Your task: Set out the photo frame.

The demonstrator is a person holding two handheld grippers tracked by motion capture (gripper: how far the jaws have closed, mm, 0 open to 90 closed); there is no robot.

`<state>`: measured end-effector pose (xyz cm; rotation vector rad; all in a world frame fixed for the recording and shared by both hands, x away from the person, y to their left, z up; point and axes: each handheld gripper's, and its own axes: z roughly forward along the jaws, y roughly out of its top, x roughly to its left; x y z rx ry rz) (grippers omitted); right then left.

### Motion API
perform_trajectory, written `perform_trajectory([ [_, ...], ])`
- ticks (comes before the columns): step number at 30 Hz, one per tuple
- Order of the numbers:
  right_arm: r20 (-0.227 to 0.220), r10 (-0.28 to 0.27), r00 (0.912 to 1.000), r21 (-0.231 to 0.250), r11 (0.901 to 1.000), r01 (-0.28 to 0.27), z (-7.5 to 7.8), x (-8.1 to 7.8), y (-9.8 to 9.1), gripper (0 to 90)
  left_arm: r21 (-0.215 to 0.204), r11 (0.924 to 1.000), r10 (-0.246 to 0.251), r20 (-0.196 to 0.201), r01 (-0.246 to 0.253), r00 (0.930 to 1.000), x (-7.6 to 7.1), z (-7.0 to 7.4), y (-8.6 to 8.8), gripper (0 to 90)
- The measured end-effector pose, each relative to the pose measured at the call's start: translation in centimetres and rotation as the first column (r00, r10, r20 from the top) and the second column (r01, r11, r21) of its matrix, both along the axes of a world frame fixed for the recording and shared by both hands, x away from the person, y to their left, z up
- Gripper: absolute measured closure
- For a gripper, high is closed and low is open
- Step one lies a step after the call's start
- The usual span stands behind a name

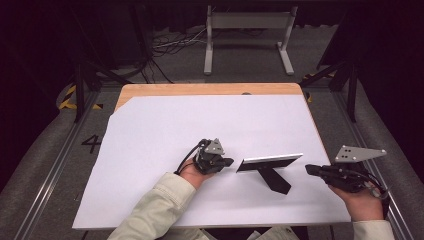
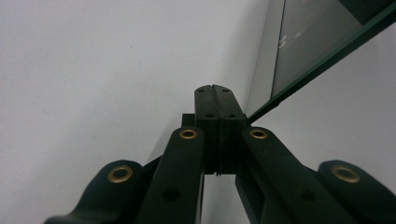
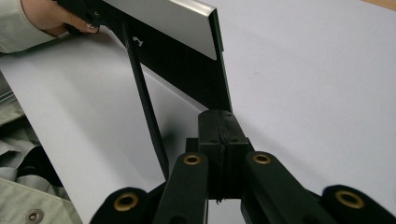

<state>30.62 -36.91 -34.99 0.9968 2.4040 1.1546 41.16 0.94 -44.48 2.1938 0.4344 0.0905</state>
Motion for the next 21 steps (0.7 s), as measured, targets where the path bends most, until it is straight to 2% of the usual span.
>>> perform_trajectory([
  [4,0.001,0.001,1.0,0.003,1.0,-0.001,0.0,-0.1,0.1,89.5,0.001,1.0,-0.009,0.0,0.009,1.0,0.1,-0.1,-0.4,90.0],
  [11,-0.003,-0.006,1.0,0.007,1.0,0.006,-0.1,-0.4,-0.1,89.5,0.035,0.9989,-0.032,0.013,0.031,0.9994,0.2,-0.3,-1.1,90.0],
  [12,-0.001,-0.009,1.0,0.009,0.9999,0.009,-0.1,-0.4,-0.2,89.5,0.033,0.9989,-0.032,0.0,0.032,0.9995,0.1,-0.3,-1.2,90.0],
  [21,-0.003,-0.008,1.0,0.025,0.9996,0.008,-0.3,-0.6,-0.4,89.5,0.034,0.9971,-0.069,-0.003,0.069,0.9976,0.2,-0.4,-1.7,90.0],
])
